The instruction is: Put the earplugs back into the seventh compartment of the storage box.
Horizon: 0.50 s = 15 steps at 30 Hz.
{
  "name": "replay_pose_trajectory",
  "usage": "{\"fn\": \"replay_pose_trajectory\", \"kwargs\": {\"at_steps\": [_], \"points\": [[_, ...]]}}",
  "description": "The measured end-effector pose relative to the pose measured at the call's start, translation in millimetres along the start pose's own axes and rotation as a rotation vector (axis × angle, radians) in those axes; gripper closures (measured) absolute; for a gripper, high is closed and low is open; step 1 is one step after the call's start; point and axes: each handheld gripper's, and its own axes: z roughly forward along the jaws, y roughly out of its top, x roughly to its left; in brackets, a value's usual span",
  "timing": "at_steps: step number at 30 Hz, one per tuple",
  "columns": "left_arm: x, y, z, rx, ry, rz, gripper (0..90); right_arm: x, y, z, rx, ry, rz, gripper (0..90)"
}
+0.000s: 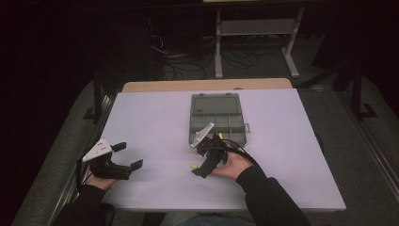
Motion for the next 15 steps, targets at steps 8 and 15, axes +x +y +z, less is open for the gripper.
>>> {"fn": "replay_pose_trajectory", "kwargs": {"at_steps": [8, 15], "points": [[0.0, 0.0, -0.1, -0.001, 0.001, 0.0, 0.0, 3.2, 0.7, 11.4, 0.005, 0.049, -0.013, 13.4], [0.0, -0.1, -0.1, 0.0, 0.001, 0.0, 0.0, 2.0, 0.6, 18.0, 0.028, 0.053, 0.003, 28.3]]}}
